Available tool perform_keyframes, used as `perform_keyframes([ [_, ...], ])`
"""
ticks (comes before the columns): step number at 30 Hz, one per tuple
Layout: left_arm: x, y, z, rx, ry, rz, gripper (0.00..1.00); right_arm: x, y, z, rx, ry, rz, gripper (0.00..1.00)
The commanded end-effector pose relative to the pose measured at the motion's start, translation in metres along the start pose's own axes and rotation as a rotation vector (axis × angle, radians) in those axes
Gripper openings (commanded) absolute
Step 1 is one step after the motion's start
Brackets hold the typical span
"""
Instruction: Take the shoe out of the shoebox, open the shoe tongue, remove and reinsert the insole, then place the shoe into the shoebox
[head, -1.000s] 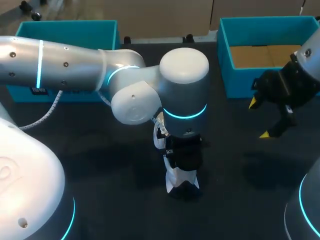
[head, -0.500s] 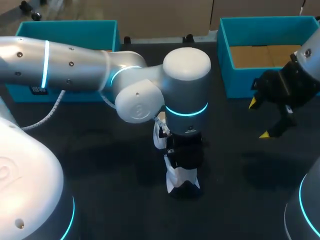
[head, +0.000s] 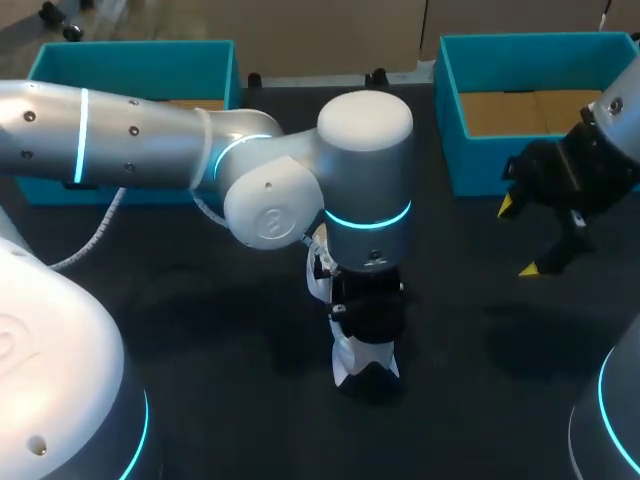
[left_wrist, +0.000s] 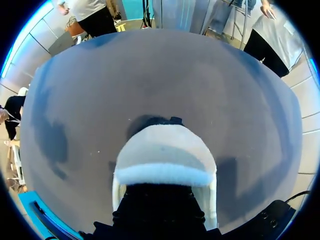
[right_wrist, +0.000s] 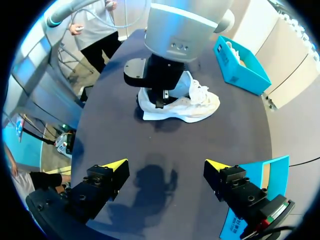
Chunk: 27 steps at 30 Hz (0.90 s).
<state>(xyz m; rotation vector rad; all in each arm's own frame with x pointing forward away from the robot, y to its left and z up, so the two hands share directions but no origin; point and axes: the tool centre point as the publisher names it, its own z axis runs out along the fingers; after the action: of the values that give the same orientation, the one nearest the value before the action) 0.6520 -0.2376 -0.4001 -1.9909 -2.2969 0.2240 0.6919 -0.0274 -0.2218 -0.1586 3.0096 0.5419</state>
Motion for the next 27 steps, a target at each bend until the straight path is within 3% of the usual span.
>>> perform_keyframes([
  [1,-0.006,0.003,0.015,0.000,0.011,0.001,0.00,-0.001,0.000,0.001,0.002,0.001,0.000,1.00],
  [9,0.001,0.012,0.021,-0.027,0.026,-0.040,0.00,-0.001,0.000,0.001,0.002,0.001,0.000,1.00],
  [17,0.012,0.023,-0.011,-0.086,-0.013,-0.073,0.00,-0.001,0.000,0.001,0.002,0.001,0.000,1.00],
  [27,0.008,0.036,-0.038,-0.210,-0.031,-0.072,0.00,-0.001,0.000,0.001,0.002,0.001,0.000,1.00],
])
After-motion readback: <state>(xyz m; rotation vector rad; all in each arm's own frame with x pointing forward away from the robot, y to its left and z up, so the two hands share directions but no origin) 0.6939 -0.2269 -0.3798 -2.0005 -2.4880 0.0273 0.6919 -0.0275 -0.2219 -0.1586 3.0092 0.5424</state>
